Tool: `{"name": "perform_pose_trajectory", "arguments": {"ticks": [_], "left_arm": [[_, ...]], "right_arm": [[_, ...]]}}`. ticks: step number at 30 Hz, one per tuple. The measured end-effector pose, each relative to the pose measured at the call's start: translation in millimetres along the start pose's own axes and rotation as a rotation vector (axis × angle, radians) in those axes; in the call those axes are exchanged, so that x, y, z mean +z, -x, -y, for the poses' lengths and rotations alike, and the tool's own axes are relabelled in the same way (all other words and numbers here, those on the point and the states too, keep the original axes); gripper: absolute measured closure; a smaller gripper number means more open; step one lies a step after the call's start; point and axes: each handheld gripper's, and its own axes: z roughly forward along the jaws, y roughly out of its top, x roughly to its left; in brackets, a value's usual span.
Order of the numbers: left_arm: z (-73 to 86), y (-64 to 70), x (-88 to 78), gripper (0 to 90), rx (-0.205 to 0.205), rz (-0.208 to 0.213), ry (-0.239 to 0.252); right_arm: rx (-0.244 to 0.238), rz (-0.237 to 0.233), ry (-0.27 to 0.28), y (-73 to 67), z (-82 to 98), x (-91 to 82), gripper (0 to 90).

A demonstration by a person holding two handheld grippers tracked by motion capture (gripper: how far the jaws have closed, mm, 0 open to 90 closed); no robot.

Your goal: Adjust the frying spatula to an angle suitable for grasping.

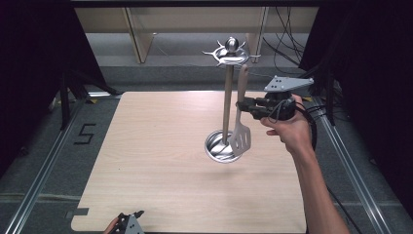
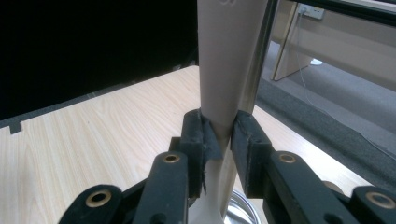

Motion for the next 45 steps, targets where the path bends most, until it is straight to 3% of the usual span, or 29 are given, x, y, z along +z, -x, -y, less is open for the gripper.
{"name": "perform_pose_trajectory", "arguments": {"ticks": [3, 7, 9, 10, 13, 15, 16, 22, 26, 27, 30, 31, 34, 36, 39, 41, 43, 45], "left_arm": [[0.0, -0.1, -0.2, 18.5, 0.001, -0.001, 0.000], [0.2, -0.2, -0.2, 18.5, 0.000, -0.002, -0.002], [0.1, -0.3, -0.2, 18.5, 0.000, -0.001, -0.002], [0.1, -0.4, -0.3, 18.5, 0.001, -0.001, -0.002], [0.2, -0.5, -0.5, 18.5, 0.001, -0.007, -0.004], [0.2, -0.4, -0.4, 18.4, 0.001, -0.008, -0.002], [0.0, -1.3, -1.5, 18.5, 0.017, -0.001, -0.016], [0.2, -2.3, -2.2, 18.5, 0.017, 0.004, -0.020], [0.5, -2.2, -0.6, 18.4, 0.019, -0.007, -0.016], [0.3, -1.9, -1.4, 18.5, 0.023, -0.017, -0.017], [0.3, -1.6, -1.1, 18.5, 0.019, 0.002, -0.016], [0.3, -1.6, -1.1, 18.5, 0.019, 0.002, -0.016], [0.8, -0.3, 0.9, 18.5, -0.001, -0.013, -0.002], [0.3, -1.4, -1.1, 18.5, 0.016, 0.001, -0.015], [0.3, -1.3, -1.3, 18.4, 0.015, 0.000, -0.017], [0.4, 0.4, 0.4, 18.4, -0.003, -0.009, 0.008], [0.0, 0.3, 0.1, 18.5, 0.016, -0.012, -0.004], [-0.6, -0.3, -0.6, 18.5, 0.023, -0.009, -0.005]], "right_arm": [[0.016, 0.007, 0.006, -0.4, 1.3, 0.5, 75.9], [-0.009, -0.008, 0.030, 1.6, 1.9, 2.9, 75.6], [0.030, 0.006, 0.040, 0.3, 4.3, 1.9, 74.6], [0.028, -0.007, 0.045, 1.7, 4.8, 1.2, 73.3], [0.050, 0.014, 0.066, 0.3, 7.0, -1.1, 71.8], [0.033, 0.014, 0.064, 1.6, 9.4, -4.0, 69.8], [0.053, 0.013, 0.060, -0.3, 12.5, -6.9, 68.3], [0.059, 0.038, 0.100, -1.2, 23.6, -15.2, 62.5], [0.056, 0.053, 0.094, -3.0, 32.5, -19.3, 55.7], [0.040, 0.083, 0.084, -3.6, 34.8, -21.1, 54.8], [0.032, 0.109, 0.090, -5.7, 43.3, -24.3, 52.9], [0.050, 0.108, 0.092, -8.3, 46.3, -24.6, 52.6], [0.021, 0.130, 0.092, -11.1, 54.3, -25.4, 50.1], [0.013, 0.143, 0.072, -14.5, 59.2, -26.2, 49.5], [0.016, 0.146, 0.071, -18.3, 64.5, -25.3, 49.0], [0.015, 0.131, 0.056, -18.7, 68.5, -23.7, 48.4], [0.004, 0.157, 0.054, -19.4, 72.8, -23.4, 47.6], [0.013, 0.143, 0.041, -20.2, 74.5, -23.1, 46.9]]}}
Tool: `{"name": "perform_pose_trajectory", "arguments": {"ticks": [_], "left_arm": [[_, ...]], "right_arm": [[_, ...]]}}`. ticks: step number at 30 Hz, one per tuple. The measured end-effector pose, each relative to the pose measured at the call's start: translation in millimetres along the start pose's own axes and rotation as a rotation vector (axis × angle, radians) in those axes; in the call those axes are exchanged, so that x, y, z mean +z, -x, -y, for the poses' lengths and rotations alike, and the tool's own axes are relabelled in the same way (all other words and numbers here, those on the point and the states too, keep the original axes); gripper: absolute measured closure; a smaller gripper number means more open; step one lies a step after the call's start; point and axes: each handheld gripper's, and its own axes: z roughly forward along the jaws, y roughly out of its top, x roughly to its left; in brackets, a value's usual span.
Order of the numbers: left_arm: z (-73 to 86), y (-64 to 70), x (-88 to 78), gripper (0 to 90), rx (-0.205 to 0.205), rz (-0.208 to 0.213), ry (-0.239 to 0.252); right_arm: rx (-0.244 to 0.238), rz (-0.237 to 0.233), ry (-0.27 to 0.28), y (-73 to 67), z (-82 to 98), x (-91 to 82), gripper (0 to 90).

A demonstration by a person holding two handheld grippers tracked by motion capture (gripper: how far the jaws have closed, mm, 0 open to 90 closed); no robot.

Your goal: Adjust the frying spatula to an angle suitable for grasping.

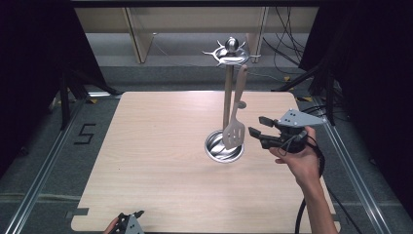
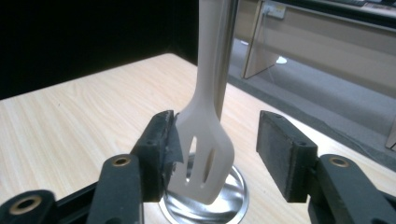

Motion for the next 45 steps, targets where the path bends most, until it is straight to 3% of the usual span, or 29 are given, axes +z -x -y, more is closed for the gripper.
{"name": "perform_pose_trajectory", "arguments": {"ticks": [3, 6, 7, 10, 13, 15, 17, 22, 24, 26, 27, 28, 29, 31, 34, 36, 39, 42, 43, 44, 45], "left_arm": [[-0.1, 0.0, -1.2, 18.5, -0.001, 0.013, -0.007], [-0.4, -0.3, -1.7, 18.5, 0.006, 0.013, -0.008], [-0.1, 1.2, -0.4, 18.4, -0.007, -0.004, 0.001], [-0.6, 0.4, -2.6, 18.5, -0.002, 0.012, -0.008], [-0.4, 2.5, -0.5, 18.5, -0.032, 0.002, 0.021], [-0.3, 2.7, -0.1, 18.5, -0.037, 0.005, 0.022], [-0.7, 0.6, -2.3, 18.5, -0.007, 0.013, -0.005], [-1.4, 0.3, -2.5, 18.5, -0.006, 0.012, -0.004], [-1.7, 1.9, -0.1, 18.5, -0.027, -0.009, 0.020], [-2.4, 2.2, 0.0, 18.5, -0.024, -0.012, 0.015], [-2.3, 2.9, 1.1, 18.5, -0.041, 0.007, 0.023], [-1.8, 2.7, 2.8, 18.5, -0.036, -0.005, 0.011], [-1.9, 1.4, 1.0, 18.5, -0.020, 0.010, -0.006], [-2.0, 0.8, 0.5, 18.5, -0.018, 0.010, -0.009], [-2.0, 0.8, 0.5, 18.5, -0.019, 0.009, -0.009], [-1.9, 0.4, 0.9, 18.4, -0.012, 0.009, -0.011], [-1.2, 1.8, 2.4, 18.5, -0.034, 0.000, 0.001], [-1.4, 0.3, 0.6, 18.5, -0.019, 0.013, -0.014], [-1.3, 1.7, 2.6, 18.5, -0.044, 0.002, 0.011], [-1.3, 1.7, 2.6, 18.5, -0.044, 0.002, 0.011], [-1.3, 1.3, 2.5, 18.5, -0.038, -0.001, 0.007]], "right_arm": [[0.012, 0.003, -0.036, -0.7, 6.3, -0.6, 44.7], [0.019, 0.015, -0.029, 0.2, 9.3, -0.3, 44.1], [0.028, 0.020, -0.034, 0.6, 11.9, -1.2, 43.0], [0.026, 0.021, -0.044, 1.4, 15.8, -2.6, 41.5], [0.056, 0.016, -0.059, -0.1, 18.7, -4.1, 40.7], [0.032, 0.030, -0.049, 0.6, 20.5, -3.2, 40.2], [0.036, 0.018, -0.071, -0.5, 22.0, -3.9, 39.6], [0.016, 0.033, -0.070, 0.0, 27.2, -1.4, 38.1], [0.055, 0.030, -0.095, -2.2, 31.1, -3.1, 37.6], [0.049, 0.023, -0.096, -1.7, 32.3, -3.6, 37.6], [0.048, 0.016, -0.091, -2.0, 35.0, -4.0, 37.6], [0.058, 0.018, -0.107, -2.7, 36.4, -5.0, 37.3], [0.033, 0.030, -0.076, -0.7, 38.3, -3.1, 37.2], [0.055, 0.015, -0.104, -1.6, 40.3, -5.7, 37.2], [0.049, 0.016, -0.086, -1.9, 42.8, -4.8, 37.2], [0.046, 0.017, -0.100, -2.4, 44.6, -6.3, 37.1], [0.027, 0.002, -0.113, -3.2, 48.0, -6.9, 37.3], [0.020, 0.007, -0.128, -4.1, 51.0, -7.4, 37.0], [0.048, 0.006, -0.154, -6.7, 52.0, -9.2, 37.0], [0.018, 0.017, -0.129, -4.5, 54.1, -7.2, 37.0], [0.038, 0.018, -0.150, -6.4, 55.5, -8.7, 36.9]]}}
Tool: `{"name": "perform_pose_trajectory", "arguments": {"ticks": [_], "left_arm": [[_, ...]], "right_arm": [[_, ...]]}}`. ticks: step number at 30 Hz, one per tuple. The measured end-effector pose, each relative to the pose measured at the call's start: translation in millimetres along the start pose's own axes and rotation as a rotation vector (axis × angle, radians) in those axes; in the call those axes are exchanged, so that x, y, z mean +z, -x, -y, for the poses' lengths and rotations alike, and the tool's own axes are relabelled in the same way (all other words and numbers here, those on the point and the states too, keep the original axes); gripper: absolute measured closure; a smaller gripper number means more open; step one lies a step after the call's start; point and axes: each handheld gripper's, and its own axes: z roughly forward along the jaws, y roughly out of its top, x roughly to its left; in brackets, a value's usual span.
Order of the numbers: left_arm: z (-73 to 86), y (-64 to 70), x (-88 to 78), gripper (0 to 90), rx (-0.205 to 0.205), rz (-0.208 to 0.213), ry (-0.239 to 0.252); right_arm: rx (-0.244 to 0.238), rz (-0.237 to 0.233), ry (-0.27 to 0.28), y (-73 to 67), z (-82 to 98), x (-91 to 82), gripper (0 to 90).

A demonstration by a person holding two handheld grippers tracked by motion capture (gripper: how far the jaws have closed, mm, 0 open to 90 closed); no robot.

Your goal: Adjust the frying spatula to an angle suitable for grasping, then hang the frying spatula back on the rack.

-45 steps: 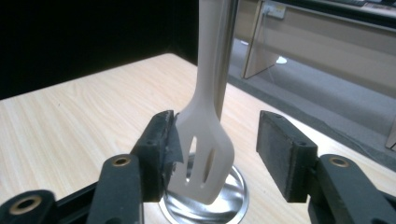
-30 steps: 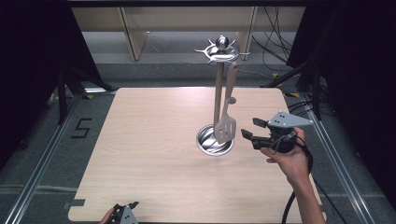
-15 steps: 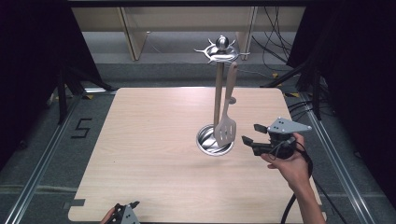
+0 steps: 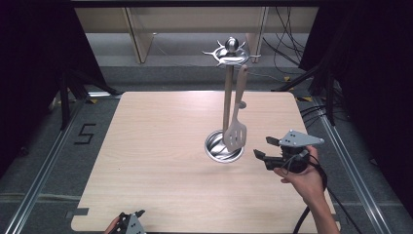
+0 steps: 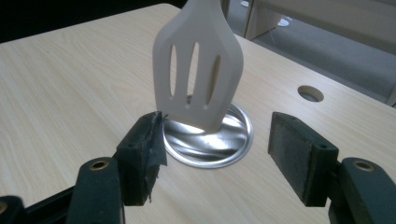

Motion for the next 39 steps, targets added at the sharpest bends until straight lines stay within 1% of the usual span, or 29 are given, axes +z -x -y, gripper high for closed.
{"name": "perform_pose_trajectory", "arguments": {"ticks": [1, 2, 3, 7, 8, 11, 12, 13, 14, 15, 17, 18, 19, 20, 21, 22, 23, 24, 27, 28, 31, 32, 33, 34, 35, 36, 37, 38, 39], "left_arm": [[0.0, 0.0, 0.0, 18.5, 0.001, 0.002, 0.001], [0.0, -0.1, -0.3, 18.5, 0.000, -0.002, 0.001], [0.1, 0.0, -0.2, 18.5, -0.003, 0.001, 0.002], [0.0, 0.1, -0.9, 18.5, 0.004, 0.007, -0.007], [-0.5, -0.8, -2.8, 18.5, 0.025, 0.011, -0.021], [0.1, -0.1, -1.4, 18.5, 0.022, -0.002, -0.013], [-0.3, 1.3, -0.7, 18.5, 0.005, -0.001, 0.001], [-0.6, 1.7, -1.0, 18.5, -0.003, 0.005, 0.009], [-0.6, 1.7, -1.0, 18.5, -0.003, 0.005, 0.009], [-0.6, 2.0, -0.4, 18.5, -0.003, 0.006, 0.008], [-0.1, 1.7, -0.2, 18.5, 0.004, -0.001, -0.002], [0.2, 0.2, -1.3, 18.5, 0.016, 0.006, -0.011], [0.2, 0.2, -1.3, 18.5, 0.016, 0.006, -0.011], [-0.6, -0.8, -2.5, 18.5, 0.033, -0.002, -0.021], [-0.6, -0.8, -2.5, 18.4, 0.033, -0.002, -0.021], [-1.5, 0.1, -3.3, 18.5, 0.037, 0.003, -0.014], [-1.5, 0.1, -3.3, 18.5, 0.037, 0.003, -0.014], [-1.4, 2.7, -2.2, 18.5, 0.024, 0.010, -0.002], [-1.3, 2.9, -3.1, 18.5, 0.037, 0.015, -0.019], [-0.9, 3.0, -1.5, 18.5, 0.038, 0.011, -0.006], [-0.1, 2.3, -3.4, 18.4, 0.041, 0.017, -0.014], [0.6, 2.7, -2.6, 18.4, 0.028, 0.012, 0.007], [0.8, 2.8, -1.7, 18.5, 0.018, 0.006, 0.017], [0.8, 2.8, -1.7, 18.5, 0.018, 0.006, 0.017], [0.5, 2.2, -2.6, 18.5, 0.030, 0.013, 0.010], [0.3, 1.6, -3.7, 18.5, 0.048, 0.022, -0.005], [0.3, 1.6, -3.7, 18.5, 0.048, 0.022, -0.005], [0.5, 1.8, -3.6, 18.5, 0.047, 0.022, -0.005], [0.7, 1.6, -3.7, 18.5, 0.048, 0.023, -0.006]], "right_arm": [[0.000, 0.000, 0.000, 0.0, 0.0, 0.0, 36.9], [0.020, -0.002, -0.013, -1.3, 2.3, -0.1, 36.9], [0.024, -0.008, -0.026, -1.0, 5.0, 0.4, 36.9], [0.016, -0.002, -0.035, 0.2, 12.6, 2.6, 36.7], [0.012, 0.000, -0.031, 0.3, 15.4, 2.9, 36.9], [0.023, -0.003, -0.050, -0.8, 17.9, 1.9, 36.8], [0.008, -0.003, -0.054, -0.9, 20.6, 1.4, 36.7], [0.007, 0.003, -0.051, -1.7, 22.0, 1.6, 36.7], [-0.014, -0.001, -0.051, -0.3, 22.9, 1.7, 36.7], [0.005, -0.005, -0.058, -2.5, 24.4, 1.5, 36.6], [0.004, -0.004, -0.060, -2.5, 25.4, 1.5, 36.4], [0.001, -0.007, -0.060, -1.9, 27.9, 2.4, 36.3], [0.001, -0.007, -0.060, -1.9, 27.9, 2.4, 36.3], [0.009, -0.010, -0.075, -1.9, 30.4, 2.6, 36.1], [0.009, -0.010, -0.075, -1.9, 30.4, 2.6, 36.1], [-0.018, -0.011, -0.071, 0.2, 32.3, 3.1, 36.2], [-0.018, -0.011, -0.071, 0.2, 32.3, 3.1, 36.2], [0.006, -0.016, -0.089, -1.2, 34.4, 2.5, 36.1], [0.001, -0.017, -0.084, 0.0, 35.8, 3.1, 36.0], [-0.002, -0.004, -0.084, 0.2, 37.4, 2.5, 35.9], [0.009, -0.009, -0.092, -1.6, 39.2, 2.8, 35.8], [0.020, -0.013, -0.097, -3.1, 40.2, 2.6, 35.7], [0.001, -0.021, -0.098, -2.0, 40.2, 2.7, 35.7], [0.010, -0.012, -0.093, -3.8, 40.9, 2.6, 35.6], [0.000, -0.015, -0.089, -3.6, 41.2, 3.1, 35.5], [-0.002, -0.033, -0.094, -4.5, 41.1, 3.2, 35.5], [-0.002, -0.033, -0.094, -4.5, 41.1, 3.2, 35.5], [0.004, -0.034, -0.099, -8.3, 40.9, 2.5, 35.3], [-0.013, -0.030, -0.089, -9.6, 41.0, 2.9, 35.3]]}}
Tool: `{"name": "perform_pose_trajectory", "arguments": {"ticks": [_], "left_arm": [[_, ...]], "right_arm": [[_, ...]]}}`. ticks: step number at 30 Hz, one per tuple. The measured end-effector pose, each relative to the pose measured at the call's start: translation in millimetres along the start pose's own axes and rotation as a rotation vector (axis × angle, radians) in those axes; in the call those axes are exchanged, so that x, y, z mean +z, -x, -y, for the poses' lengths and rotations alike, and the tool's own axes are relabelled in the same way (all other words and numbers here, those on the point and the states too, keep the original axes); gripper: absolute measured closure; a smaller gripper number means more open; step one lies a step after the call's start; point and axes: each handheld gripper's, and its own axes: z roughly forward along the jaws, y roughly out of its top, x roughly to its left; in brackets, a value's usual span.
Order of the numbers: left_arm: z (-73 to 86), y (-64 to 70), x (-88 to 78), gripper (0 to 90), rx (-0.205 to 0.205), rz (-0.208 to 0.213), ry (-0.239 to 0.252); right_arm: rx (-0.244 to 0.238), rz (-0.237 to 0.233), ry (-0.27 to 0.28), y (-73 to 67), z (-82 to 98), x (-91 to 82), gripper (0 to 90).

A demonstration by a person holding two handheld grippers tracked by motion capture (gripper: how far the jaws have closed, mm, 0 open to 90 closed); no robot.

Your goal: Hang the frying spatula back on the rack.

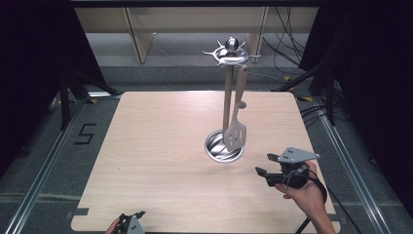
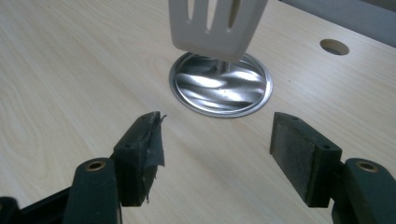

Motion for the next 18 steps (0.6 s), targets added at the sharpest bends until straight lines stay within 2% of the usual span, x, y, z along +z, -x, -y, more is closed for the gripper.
{"name": "perform_pose_trajectory", "arguments": {"ticks": [3, 5, 9, 10, 12, 14, 15, 18], "left_arm": [[0.4, 1.1, 0.4, 18.5, -0.015, -0.013, 0.012], [0.2, 0.4, -1.3, 18.5, -0.004, -0.004, 0.003], [0.5, 0.4, -0.3, 18.5, -0.001, -0.010, 0.005], [0.6, 0.8, 0.1, 18.4, -0.007, -0.001, 0.004], [0.6, 0.4, 0.3, 18.5, -0.002, -0.006, 0.005], [0.7, 0.6, 0.5, 18.5, -0.006, -0.006, 0.005], [0.9, 0.6, 1.1, 18.5, -0.005, -0.012, 0.004], [0.8, 0.7, 0.6, 18.5, -0.006, -0.006, 0.005]], "right_arm": [[0.007, -0.016, -0.006, -5.8, 0.2, 0.9, 34.9], [0.009, -0.021, -0.011, -9.4, 1.1, 1.9, 34.7], [0.003, -0.036, -0.012, -14.8, 2.9, 4.3, 34.3], [-0.002, -0.043, -0.012, -16.9, 4.6, 5.9, 33.6], [0.029, -0.045, -0.020, -20.4, 6.8, 6.8, 31.8], [0.027, -0.049, -0.015, -20.4, 7.7, 7.8, 30.2], [0.052, -0.049, -0.014, -21.4, 9.7, 8.9, 25.3], [0.044, -0.047, -0.010, -21.6, 11.8, 10.5, 24.6]]}}
